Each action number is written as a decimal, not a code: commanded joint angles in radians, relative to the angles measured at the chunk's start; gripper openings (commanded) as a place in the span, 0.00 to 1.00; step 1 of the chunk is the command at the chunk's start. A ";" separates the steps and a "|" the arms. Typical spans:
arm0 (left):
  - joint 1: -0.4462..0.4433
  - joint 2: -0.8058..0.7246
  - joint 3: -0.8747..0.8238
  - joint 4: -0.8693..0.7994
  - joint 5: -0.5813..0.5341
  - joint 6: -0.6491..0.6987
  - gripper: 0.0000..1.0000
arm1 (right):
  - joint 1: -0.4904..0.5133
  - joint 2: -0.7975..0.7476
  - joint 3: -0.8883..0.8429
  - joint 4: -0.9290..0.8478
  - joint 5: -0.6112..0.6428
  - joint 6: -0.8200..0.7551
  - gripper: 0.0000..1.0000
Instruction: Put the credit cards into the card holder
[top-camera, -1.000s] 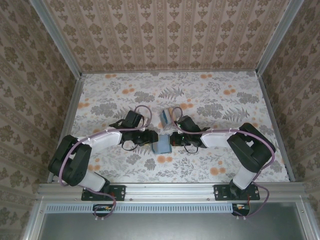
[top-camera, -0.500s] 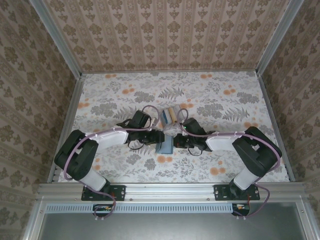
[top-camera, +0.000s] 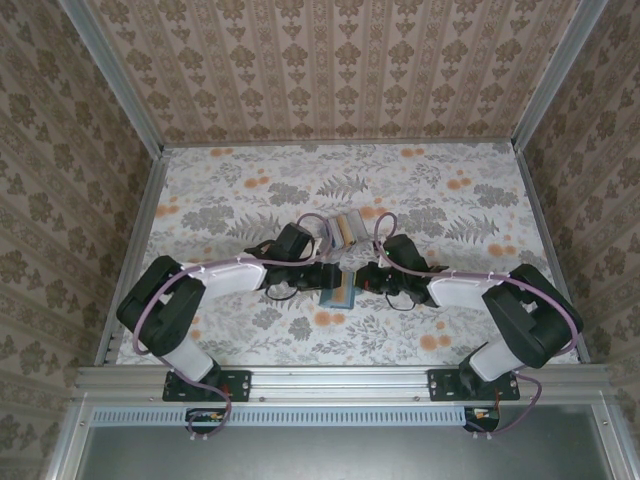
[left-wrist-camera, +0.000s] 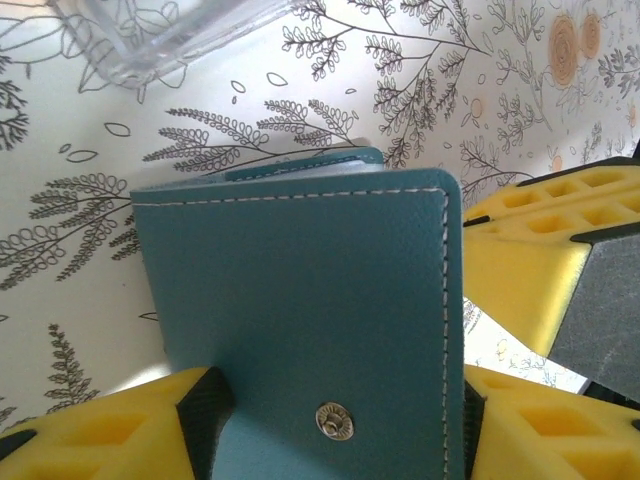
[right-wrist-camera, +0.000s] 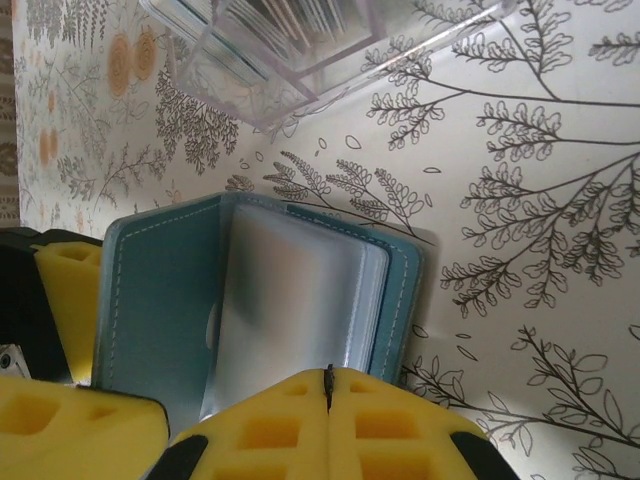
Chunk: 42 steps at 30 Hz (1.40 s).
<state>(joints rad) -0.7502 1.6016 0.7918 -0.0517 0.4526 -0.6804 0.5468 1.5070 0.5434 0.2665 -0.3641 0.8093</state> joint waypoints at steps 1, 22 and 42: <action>-0.005 -0.034 0.019 -0.008 -0.025 0.018 0.63 | -0.022 -0.016 -0.015 0.016 -0.018 0.049 0.00; 0.008 -0.111 -0.011 -0.060 -0.032 0.008 0.52 | 0.173 -0.074 0.160 -0.454 0.322 -0.237 0.55; -0.058 -0.038 0.050 -0.012 -0.017 -0.018 0.46 | 0.108 -0.110 0.092 -0.361 0.379 -0.179 0.31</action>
<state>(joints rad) -0.7918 1.5272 0.8009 -0.0956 0.4297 -0.6815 0.6727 1.4147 0.6621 -0.1123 0.0368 0.6174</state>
